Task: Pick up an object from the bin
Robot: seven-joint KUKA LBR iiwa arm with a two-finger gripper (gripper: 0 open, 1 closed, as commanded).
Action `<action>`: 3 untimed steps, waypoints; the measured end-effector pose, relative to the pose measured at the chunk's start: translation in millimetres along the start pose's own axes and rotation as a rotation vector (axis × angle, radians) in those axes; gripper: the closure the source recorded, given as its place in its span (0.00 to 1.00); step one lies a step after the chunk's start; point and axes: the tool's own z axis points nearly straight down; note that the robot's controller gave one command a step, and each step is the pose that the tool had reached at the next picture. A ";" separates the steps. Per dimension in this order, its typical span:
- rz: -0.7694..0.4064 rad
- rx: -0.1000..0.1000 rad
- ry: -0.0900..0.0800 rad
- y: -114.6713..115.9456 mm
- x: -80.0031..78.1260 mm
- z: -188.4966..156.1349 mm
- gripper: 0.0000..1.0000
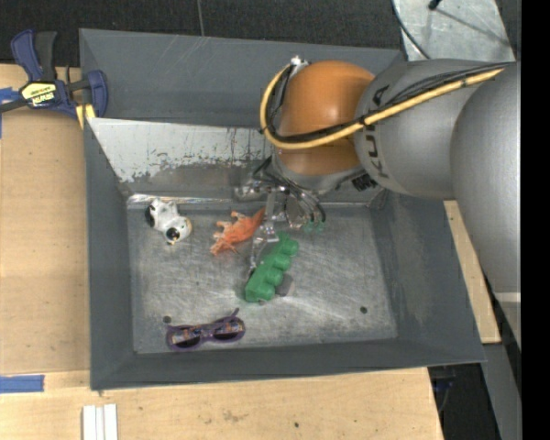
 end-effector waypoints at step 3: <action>0.254 0.000 -0.015 9.8 -10.2 25.9 1.00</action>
Offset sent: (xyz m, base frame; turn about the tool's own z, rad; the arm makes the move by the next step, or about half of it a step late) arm 0.0030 0.0118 -0.0328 0.2526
